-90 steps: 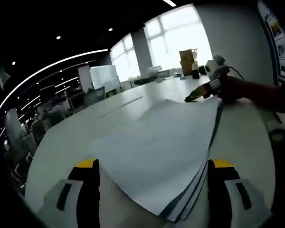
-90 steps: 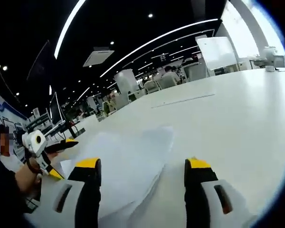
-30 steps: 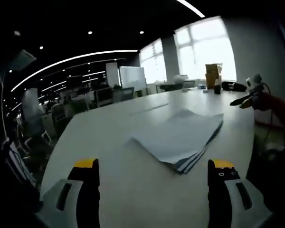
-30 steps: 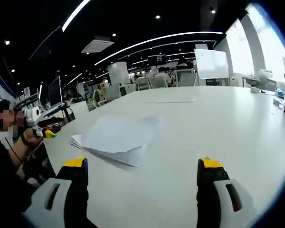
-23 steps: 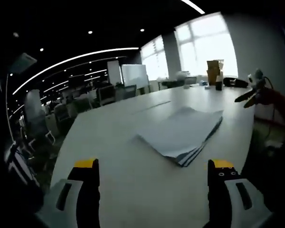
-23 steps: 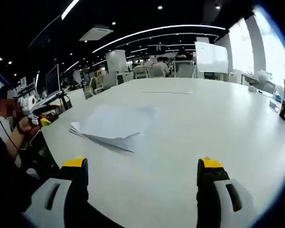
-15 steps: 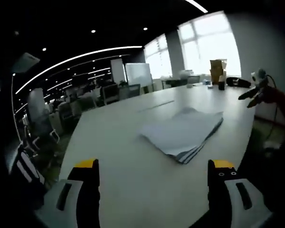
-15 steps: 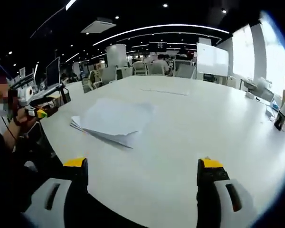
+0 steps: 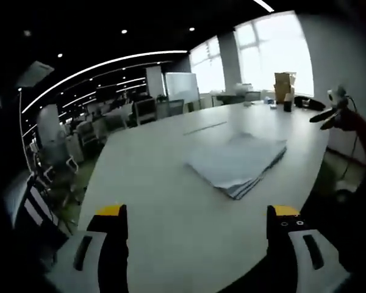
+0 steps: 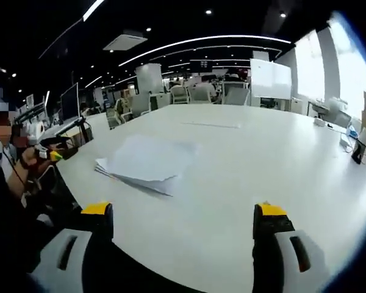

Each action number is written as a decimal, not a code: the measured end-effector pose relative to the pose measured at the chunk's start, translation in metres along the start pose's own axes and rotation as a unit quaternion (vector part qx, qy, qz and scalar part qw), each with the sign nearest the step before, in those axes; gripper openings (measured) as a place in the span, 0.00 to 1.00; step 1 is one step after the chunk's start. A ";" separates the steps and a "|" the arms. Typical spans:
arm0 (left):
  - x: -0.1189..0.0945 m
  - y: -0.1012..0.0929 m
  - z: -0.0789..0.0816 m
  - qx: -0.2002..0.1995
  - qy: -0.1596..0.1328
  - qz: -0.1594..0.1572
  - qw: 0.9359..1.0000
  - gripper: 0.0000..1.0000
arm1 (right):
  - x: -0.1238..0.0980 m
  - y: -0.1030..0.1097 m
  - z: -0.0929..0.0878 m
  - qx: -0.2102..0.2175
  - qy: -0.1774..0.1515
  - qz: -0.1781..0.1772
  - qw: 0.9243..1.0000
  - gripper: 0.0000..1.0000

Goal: Organize the stack of printing papers by aligning and flattening the scattered papers on the table

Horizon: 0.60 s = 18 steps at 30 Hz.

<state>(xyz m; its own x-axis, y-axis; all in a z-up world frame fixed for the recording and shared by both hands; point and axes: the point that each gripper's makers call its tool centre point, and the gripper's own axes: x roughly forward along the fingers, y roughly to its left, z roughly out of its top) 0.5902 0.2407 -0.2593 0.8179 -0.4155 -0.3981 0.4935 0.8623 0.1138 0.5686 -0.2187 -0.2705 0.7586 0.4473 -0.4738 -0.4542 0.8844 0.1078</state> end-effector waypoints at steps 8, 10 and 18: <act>-0.009 -0.002 0.000 -0.016 -0.001 0.002 1.000 0.97 | 0.004 -0.002 -0.004 -0.002 0.005 -0.002 1.000 0.90; -0.008 -0.003 -0.003 -0.016 0.003 0.000 1.000 0.97 | 0.005 -0.004 -0.004 -0.002 0.005 -0.003 1.000 0.90; -0.002 -0.005 -0.009 -0.016 0.015 -0.006 1.000 0.97 | 0.006 -0.008 -0.005 -0.001 0.006 -0.007 1.000 0.90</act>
<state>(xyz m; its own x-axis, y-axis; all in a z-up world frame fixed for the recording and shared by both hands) 0.5830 0.2395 -0.2671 0.8025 -0.4181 -0.4256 0.4933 0.8663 0.0792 0.5745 -0.2235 -0.2783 0.7599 0.4327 -0.4851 -0.4442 0.8905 0.0986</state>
